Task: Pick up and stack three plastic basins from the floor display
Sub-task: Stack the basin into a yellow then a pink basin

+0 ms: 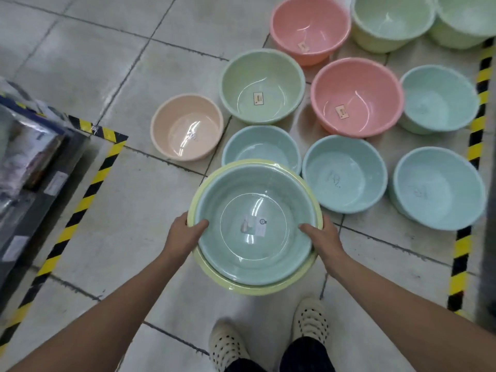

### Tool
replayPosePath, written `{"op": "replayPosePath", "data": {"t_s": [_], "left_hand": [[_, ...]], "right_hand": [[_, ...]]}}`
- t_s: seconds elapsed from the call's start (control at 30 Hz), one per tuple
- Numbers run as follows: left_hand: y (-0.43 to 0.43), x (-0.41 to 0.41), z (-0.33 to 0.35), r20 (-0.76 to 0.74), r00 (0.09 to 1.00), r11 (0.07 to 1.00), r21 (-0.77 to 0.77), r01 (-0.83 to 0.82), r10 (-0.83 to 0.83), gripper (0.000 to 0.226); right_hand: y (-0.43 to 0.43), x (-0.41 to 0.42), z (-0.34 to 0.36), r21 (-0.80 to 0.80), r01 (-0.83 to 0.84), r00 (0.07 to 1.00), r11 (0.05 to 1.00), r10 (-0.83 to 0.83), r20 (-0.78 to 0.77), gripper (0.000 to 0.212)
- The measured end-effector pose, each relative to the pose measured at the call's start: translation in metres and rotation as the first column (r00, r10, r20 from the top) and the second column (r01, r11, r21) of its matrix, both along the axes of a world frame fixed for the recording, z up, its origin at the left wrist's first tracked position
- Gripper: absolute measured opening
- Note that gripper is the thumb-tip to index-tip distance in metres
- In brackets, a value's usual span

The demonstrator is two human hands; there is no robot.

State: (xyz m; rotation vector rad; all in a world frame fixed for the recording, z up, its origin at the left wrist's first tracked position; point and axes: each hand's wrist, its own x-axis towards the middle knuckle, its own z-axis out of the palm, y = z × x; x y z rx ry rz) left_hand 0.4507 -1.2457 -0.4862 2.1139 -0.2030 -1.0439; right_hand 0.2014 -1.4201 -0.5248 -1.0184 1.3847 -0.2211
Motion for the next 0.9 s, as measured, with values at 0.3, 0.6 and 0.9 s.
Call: {"op": "replayPosePath", "data": {"t_s": [0.3, 0.6, 0.9], "left_hand": [[-0.143, -0.067, 0.121, 0.000, 0.983, 0.978, -0.101, 0.182, -0.183, 0.008], [-0.284, -0.170, 0.191, 0.024, 0.925, 0.917, -0.124, 0.380, -0.380, 0.013], [-0.373, -0.271, 0.213, -0.032, 0.898, 0.890, -0.152, 0.431, -0.440, 0.026]], "right_hand": [[-0.102, -0.093, 0.144, -0.136, 0.134, 0.990, 0.982, -0.137, -0.012, 0.034], [-0.186, -0.220, 0.215, -0.182, 0.287, 0.948, 0.941, -0.306, -0.085, 0.028], [-0.238, -0.327, 0.241, -0.217, 0.395, 0.899, 0.893, -0.424, -0.111, 0.028]]}}
